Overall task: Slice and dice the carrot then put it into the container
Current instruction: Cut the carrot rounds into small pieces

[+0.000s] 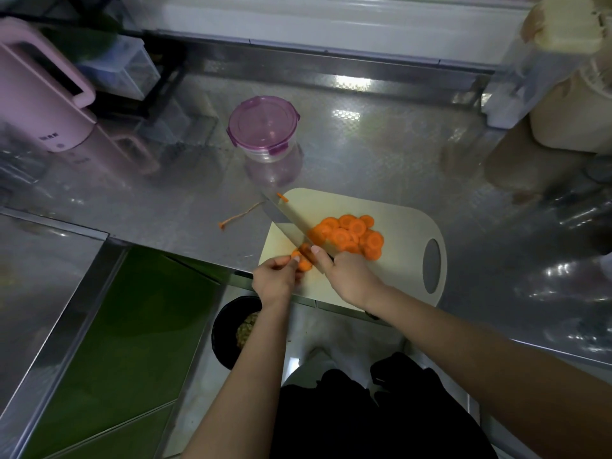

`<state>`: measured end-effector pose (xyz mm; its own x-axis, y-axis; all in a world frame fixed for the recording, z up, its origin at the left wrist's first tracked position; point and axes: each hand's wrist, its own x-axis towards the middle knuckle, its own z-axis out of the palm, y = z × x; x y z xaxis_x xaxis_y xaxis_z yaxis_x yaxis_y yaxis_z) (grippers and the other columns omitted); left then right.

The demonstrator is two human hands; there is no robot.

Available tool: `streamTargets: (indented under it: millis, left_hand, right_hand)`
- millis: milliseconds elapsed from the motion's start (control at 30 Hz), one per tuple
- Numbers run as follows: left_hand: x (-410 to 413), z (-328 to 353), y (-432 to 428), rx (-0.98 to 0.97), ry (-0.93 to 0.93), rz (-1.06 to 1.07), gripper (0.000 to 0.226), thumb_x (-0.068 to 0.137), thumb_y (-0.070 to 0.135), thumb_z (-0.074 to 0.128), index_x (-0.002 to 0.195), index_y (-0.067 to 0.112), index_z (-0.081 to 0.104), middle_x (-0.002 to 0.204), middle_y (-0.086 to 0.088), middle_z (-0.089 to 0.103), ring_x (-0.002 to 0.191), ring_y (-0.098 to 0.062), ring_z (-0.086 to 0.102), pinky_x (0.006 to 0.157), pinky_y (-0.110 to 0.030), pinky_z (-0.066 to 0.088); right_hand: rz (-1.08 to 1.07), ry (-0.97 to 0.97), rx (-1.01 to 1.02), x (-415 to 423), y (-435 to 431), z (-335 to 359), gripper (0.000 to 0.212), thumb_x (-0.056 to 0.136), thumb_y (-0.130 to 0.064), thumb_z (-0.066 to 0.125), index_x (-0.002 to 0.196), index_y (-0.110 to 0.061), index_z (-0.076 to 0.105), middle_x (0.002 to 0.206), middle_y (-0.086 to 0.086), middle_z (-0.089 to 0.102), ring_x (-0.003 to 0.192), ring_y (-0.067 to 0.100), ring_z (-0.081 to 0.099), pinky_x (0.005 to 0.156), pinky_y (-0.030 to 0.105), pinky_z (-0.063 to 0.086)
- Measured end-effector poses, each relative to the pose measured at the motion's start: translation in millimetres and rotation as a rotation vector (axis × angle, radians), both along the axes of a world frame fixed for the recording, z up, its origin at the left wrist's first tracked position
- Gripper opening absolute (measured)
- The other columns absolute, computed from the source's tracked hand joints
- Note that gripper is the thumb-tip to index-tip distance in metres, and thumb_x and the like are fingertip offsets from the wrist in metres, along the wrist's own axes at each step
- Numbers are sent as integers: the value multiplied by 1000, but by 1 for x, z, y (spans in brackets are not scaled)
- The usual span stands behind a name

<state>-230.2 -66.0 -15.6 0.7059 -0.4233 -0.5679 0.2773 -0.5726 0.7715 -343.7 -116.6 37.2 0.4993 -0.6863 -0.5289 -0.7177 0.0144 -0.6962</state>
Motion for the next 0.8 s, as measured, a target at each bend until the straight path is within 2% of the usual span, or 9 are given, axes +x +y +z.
streamTargets:
  millis: [167,300,367,400,467,533,600,667,800]
  left_hand:
    - [-2,2,-2,-18,68,53,20,81,8,72,64,14,62,41,9,59,40,-5,59,74,-36,58]
    - [-3,3,-1,-25,20,53,21,79,10,74,61,15,65,53,1,66,61,-24,68,78,-41,58]
    - [-4,2,0,-14,-3,63,22,79,9,73,60,16,65,61,-5,67,68,-28,69,78,-41,57]
    - [-4,2,-1,-7,-12,69,22,79,9,73,60,16,65,63,-6,67,69,-28,69,78,-41,57]
    - [-3,1,-2,8,-21,69,22,77,9,75,59,17,65,65,-8,68,70,-27,70,79,-41,57]
    - [-3,2,-3,20,-11,70,20,78,8,74,61,15,66,65,-9,68,67,-26,69,78,-40,58]
    - [-3,5,-5,20,-5,68,17,79,6,73,64,11,66,66,-10,67,63,-24,67,76,-37,58]
    - [-3,6,-6,29,-18,60,12,80,6,71,69,7,68,71,-14,69,57,-18,63,72,-33,58]
    - [-1,6,-7,43,-31,56,7,80,6,71,82,-2,71,65,-9,66,46,-6,58,60,-21,56]
  right_hand:
    - [-28,21,-84,0,-3,-2,57,100,-47,31,117,-2,62,106,24,63,104,33,58,91,34,44]
    - [71,37,-107,-4,1,4,47,102,-39,31,128,-7,54,111,27,59,107,37,55,92,37,44]
    - [126,56,-98,-5,4,6,41,102,-38,29,95,-15,62,87,20,60,92,33,58,79,31,43]
    - [144,75,-99,-5,4,7,43,103,-38,29,72,-21,53,71,14,54,81,31,55,72,31,40]
    - [106,80,-103,-5,6,5,47,102,-40,29,62,-21,42,61,2,41,65,21,47,63,28,37]
    - [125,116,-97,-2,5,4,42,102,-38,30,96,-10,59,67,-3,41,64,14,44,60,22,35]
    - [102,173,-98,3,6,5,43,104,-20,29,145,-10,29,80,6,42,74,19,44,63,29,36]
    - [140,199,-127,6,6,2,54,103,-12,28,152,-13,4,87,13,42,79,22,43,62,30,36]
    - [140,213,-125,14,4,6,50,103,-17,29,150,-8,14,99,14,51,103,33,56,67,31,36]
